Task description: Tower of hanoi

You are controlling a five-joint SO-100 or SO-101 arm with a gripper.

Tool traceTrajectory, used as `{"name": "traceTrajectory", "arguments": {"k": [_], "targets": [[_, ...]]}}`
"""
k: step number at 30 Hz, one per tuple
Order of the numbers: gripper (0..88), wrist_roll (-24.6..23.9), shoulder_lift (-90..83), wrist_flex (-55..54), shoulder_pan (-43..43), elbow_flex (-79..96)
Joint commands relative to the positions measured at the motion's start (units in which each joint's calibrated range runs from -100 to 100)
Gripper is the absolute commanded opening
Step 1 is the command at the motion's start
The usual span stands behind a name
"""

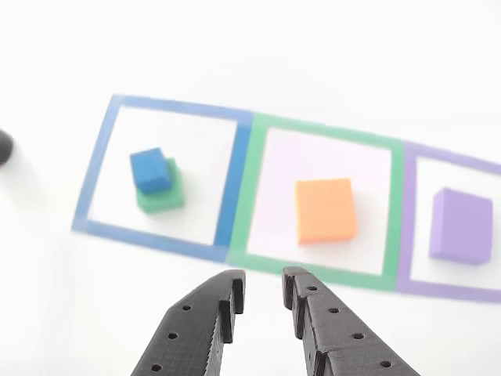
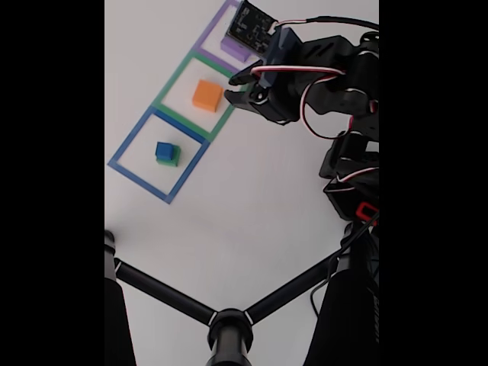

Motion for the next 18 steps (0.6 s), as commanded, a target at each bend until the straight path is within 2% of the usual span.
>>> {"name": "traceTrajectory", "arguments": {"k": [1,9,15,18], "targets": [[1.2,0.59,-2.52,6.47,-2.96,-7.62],[2.5,0.59,-2.2,8.5,-5.07,-8.26],[4.8,0.59,-0.42,-0.57,-7.75,-0.17],[10.3,0.59,1.68,-5.51,-9.09,3.74]]}}
